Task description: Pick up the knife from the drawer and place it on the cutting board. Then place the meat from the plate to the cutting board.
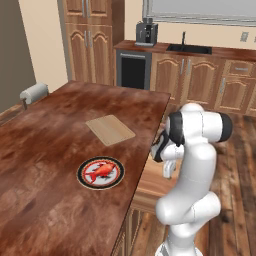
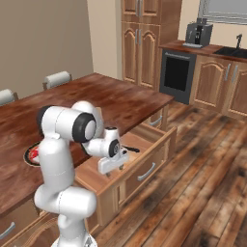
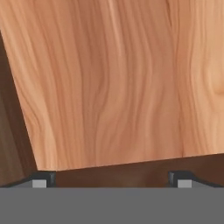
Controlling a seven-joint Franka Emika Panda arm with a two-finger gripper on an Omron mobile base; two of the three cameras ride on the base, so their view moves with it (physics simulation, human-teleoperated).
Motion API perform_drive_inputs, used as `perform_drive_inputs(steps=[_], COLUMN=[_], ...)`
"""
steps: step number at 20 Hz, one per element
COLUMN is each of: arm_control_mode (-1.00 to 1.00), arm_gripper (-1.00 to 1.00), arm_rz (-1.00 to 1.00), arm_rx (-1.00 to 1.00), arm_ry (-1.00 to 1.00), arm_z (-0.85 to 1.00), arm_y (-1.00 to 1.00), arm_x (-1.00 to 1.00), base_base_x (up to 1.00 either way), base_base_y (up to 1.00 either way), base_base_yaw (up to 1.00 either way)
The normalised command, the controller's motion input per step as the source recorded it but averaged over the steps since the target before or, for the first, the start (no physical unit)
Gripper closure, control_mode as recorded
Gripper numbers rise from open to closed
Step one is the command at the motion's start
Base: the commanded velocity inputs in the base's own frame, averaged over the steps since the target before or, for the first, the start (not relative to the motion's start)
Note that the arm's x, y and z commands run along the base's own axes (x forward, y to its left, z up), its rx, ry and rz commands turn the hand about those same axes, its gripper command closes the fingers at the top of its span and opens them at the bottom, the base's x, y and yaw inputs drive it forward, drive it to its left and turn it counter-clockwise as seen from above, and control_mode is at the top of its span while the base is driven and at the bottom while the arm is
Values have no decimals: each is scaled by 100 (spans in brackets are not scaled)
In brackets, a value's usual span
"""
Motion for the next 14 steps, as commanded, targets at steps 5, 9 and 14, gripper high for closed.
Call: perform_drive_inputs(steps=[5, 9, 14], arm_control_mode=[-100, -100, -100], arm_gripper=[-100, -100, -100], arm_rz=[0, 0, 0], arm_rx=[3, 4, 4], arm_ry=[0, 0, 0], arm_z=[-36, -28, -25], arm_y=[-42, -50, -52], arm_x=[-16, -29, -37], base_base_x=[0, 0, 0], base_base_y=[0, 0, 0], base_base_yaw=[0, 0, 0])
